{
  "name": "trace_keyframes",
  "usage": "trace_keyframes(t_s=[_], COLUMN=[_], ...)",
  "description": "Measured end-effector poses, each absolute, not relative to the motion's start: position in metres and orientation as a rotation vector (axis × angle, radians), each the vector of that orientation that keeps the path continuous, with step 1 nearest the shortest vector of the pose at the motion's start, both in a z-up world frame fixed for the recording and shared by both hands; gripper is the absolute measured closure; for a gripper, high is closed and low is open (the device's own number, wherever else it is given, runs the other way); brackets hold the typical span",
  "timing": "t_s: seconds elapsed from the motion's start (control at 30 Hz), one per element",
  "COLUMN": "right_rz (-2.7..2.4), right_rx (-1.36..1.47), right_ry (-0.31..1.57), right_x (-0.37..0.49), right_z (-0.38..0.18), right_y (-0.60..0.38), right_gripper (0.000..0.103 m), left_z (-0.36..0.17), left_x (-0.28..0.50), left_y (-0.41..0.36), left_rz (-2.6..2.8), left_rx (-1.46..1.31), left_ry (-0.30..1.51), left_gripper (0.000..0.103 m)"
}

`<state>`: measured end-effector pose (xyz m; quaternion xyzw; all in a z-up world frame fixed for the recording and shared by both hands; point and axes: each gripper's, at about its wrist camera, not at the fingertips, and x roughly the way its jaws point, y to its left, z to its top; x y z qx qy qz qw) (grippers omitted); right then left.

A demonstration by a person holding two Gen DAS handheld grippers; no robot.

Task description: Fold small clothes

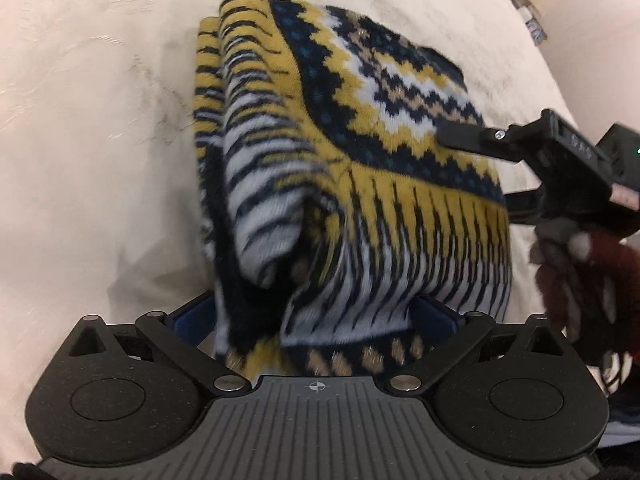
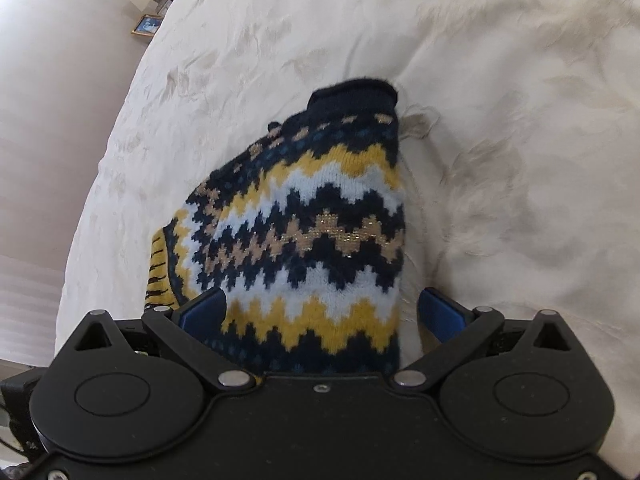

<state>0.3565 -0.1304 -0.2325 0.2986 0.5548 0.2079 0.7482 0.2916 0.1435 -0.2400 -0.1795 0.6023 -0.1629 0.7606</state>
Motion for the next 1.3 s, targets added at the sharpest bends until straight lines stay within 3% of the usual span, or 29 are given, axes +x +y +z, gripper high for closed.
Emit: trace_keyframes(t_s=[0.23,0.3,0.33,0.37,0.4,0.43,0.5,1.17,1.23,1.3], right_rz=[0.470,0.487,0.496,0.498,0.501,0.492,0.492,0.441,0.440,0.406], right_rx=[0.836,0.875,0.884,0.882,0.861,0.819,0.813,0.706,0.686,0.644], right_ry=[1.187,1.188,1.197,1.205,1.219,1.235,1.227,1.291,1.300,1.292], right_x=[0.362,0.360,0.358,0.356,0.354,0.353,0.350,0.324,0.320,0.315], right_z=[-0.250,-0.253,-0.254,-0.254,-0.254,-0.252,-0.246,-0.188,-0.191,-0.193], right_y=[-0.146,-0.152,-0.153,-0.153,-0.152,-0.149,-0.148,-0.160,-0.163,-0.166], right_gripper=[0.000,0.000,0.001,0.013,0.040,0.046,0.051,0.051,0.047,0.028], left_z=[-0.241,-0.241,-0.241,-0.240,-0.240,-0.239,-0.237,-0.208,-0.215,-0.221], left_x=[0.302,0.307,0.309,0.310,0.311,0.311,0.312,0.242,0.236,0.235], left_y=[0.142,0.146,0.150,0.155,0.158,0.160,0.163,0.092,0.089,0.093], left_rz=[-0.394,-0.409,-0.410,-0.417,-0.432,-0.447,-0.471,-0.563,-0.475,-0.355], left_rx=[-0.478,-0.559,-0.587,-0.604,-0.616,-0.624,-0.636,-0.608,-0.535,-0.463], left_ry=[1.281,1.288,1.290,1.291,1.289,1.288,1.279,1.353,1.361,1.366], left_gripper=[0.002,0.009,0.018,0.023,0.026,0.033,0.035,0.034,0.034,0.033])
